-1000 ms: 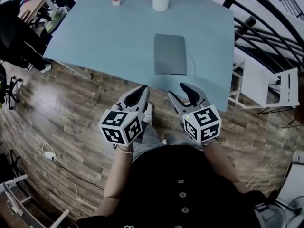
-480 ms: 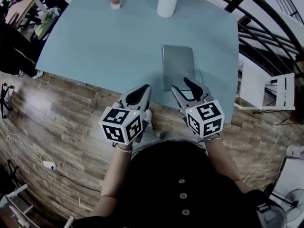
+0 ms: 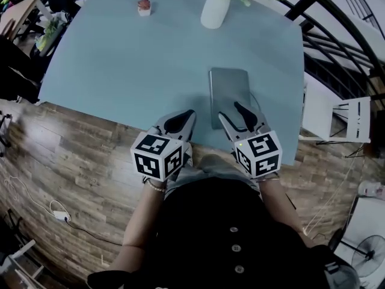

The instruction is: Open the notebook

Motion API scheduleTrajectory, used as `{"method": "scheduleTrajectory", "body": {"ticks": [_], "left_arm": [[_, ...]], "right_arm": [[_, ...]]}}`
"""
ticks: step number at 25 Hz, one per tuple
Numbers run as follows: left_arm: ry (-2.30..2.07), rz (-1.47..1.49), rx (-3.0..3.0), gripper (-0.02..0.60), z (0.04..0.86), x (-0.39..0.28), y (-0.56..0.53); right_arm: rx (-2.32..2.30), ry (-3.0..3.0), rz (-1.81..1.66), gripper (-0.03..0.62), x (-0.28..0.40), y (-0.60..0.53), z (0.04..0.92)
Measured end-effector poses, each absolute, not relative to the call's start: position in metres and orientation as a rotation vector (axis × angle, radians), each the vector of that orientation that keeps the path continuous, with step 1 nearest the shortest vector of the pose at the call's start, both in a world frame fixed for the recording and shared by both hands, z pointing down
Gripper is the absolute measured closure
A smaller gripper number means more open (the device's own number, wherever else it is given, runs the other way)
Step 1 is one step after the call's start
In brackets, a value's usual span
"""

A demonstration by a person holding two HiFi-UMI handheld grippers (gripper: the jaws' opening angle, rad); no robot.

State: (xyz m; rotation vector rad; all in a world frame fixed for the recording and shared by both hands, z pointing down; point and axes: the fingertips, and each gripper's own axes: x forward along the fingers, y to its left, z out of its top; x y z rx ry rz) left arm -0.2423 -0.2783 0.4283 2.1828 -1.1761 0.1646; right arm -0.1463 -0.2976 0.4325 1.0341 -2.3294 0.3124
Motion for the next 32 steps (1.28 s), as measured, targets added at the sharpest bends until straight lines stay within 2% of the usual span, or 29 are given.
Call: {"method": "scheduleTrajectory", "body": {"ticks": [12,32], "left_arm": [[-1.117,0.203,2.139,0.560,0.459,-0.233,-0.288],[-1.196,0.214,2.000,0.560,0.499,-0.221,-0.275]], "right_arm": [[0.958,-2.295,0.347,0.434,-0.140,-0.306,0.462],[0.674,-2.275,0.341,0.442,-0.142,-0.288,0.498]]}}
